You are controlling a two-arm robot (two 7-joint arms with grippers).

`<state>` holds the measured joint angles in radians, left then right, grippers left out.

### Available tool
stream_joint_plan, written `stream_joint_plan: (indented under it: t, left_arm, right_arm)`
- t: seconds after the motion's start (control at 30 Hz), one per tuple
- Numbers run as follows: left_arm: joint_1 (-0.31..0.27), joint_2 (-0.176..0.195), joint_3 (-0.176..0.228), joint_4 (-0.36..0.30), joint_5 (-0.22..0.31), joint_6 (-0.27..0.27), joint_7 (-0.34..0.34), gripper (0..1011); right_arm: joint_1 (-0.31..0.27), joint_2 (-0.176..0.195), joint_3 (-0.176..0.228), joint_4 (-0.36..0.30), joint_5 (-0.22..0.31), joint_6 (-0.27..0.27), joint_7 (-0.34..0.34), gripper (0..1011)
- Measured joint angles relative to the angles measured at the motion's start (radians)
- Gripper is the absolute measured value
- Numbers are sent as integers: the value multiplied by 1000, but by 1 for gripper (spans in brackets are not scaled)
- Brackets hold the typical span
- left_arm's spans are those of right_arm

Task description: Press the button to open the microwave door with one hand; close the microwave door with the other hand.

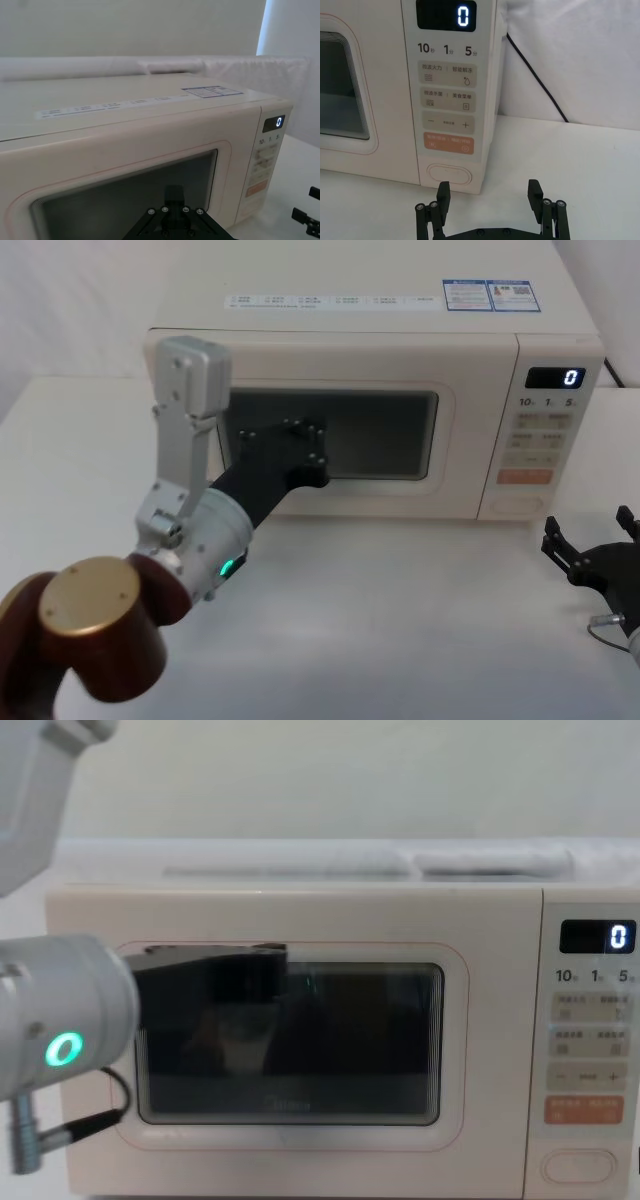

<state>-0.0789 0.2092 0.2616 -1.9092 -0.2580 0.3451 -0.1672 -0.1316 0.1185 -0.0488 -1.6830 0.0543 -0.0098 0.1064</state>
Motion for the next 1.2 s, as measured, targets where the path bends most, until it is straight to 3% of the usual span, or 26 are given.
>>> stream_joint_plan:
  t: [0.17, 0.4, 0.53, 1.2]
  left_arm:
    - [63, 25, -29, -40, 11, -26, 14, 38]
    - [139, 50, -76, -53, 37, -69, 31, 226]
    - [184, 55, -107, -48, 57, -99, 43, 383]
    - [266, -10, -218, 82, 98, -217, 79, 966]
  right_arm:
    - [0, 0, 0, 0, 0, 0, 0, 1002]
    - [0, 0, 0, 0, 0, 0, 0, 1002]
    - [0, 0, 0, 0, 0, 0, 0, 1002]
    - [0, 0, 0, 0, 0, 0, 0, 1002]
